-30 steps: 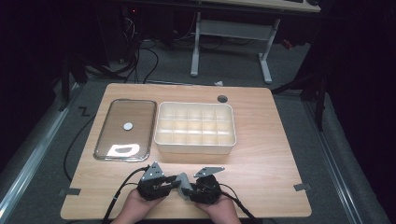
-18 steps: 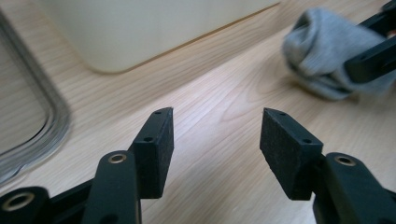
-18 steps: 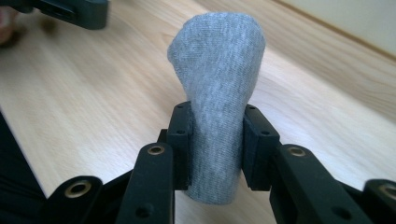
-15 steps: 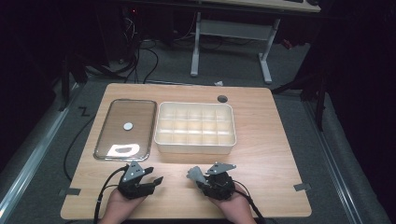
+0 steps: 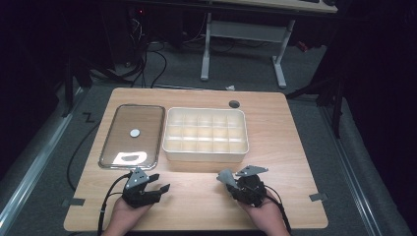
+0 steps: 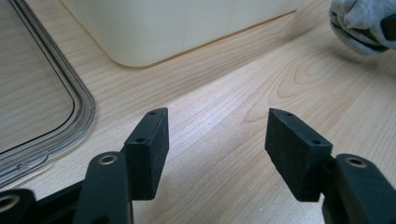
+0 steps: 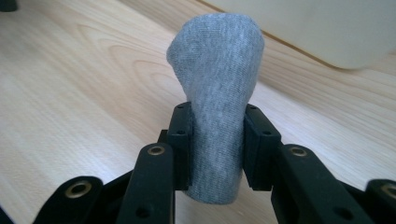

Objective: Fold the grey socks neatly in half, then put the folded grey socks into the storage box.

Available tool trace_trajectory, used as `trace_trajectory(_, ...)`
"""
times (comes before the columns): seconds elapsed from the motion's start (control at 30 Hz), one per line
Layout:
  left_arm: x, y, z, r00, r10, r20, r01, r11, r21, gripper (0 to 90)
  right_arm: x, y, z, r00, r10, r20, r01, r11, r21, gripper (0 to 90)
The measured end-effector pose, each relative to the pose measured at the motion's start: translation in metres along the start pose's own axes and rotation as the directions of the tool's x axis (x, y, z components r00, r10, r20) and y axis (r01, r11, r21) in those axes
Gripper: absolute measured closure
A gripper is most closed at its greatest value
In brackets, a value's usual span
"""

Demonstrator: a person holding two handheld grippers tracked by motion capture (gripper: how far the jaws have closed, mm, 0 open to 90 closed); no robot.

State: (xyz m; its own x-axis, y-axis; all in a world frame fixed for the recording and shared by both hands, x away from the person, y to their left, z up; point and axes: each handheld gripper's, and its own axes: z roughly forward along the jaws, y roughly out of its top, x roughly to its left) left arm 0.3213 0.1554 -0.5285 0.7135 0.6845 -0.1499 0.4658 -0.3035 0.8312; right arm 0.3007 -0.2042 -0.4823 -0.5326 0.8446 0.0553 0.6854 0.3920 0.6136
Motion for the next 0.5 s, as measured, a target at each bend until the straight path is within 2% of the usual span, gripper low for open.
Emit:
trace_trajectory(0.13,-0.002,0.000,0.000,0.9999,0.010,0.008,-0.010,0.9999,0.004,40.5,-0.009,-0.003,-0.005,0.9995,0.023,0.020,-0.023,1.000,0.001,69.0)
trace_trajectory(0.3,-0.003,0.001,0.002,0.9998,0.018,0.005,-0.018,0.9998,0.009,40.5,-0.017,-0.008,-0.010,0.9992,0.010,0.038,-0.011,1.000,0.016,69.0)
trace_trajectory(0.33,-0.003,0.001,0.001,0.9998,0.018,0.003,-0.018,0.9998,0.010,40.3,-0.022,-0.010,-0.013,0.9985,0.022,0.049,-0.023,1.000,0.020,69.0)
trace_trajectory(0.5,-0.004,0.003,0.001,0.9998,0.021,0.000,-0.021,0.9998,0.000,38.5,-0.032,-0.014,-0.020,0.9983,0.036,0.046,-0.037,0.999,0.019,68.9)
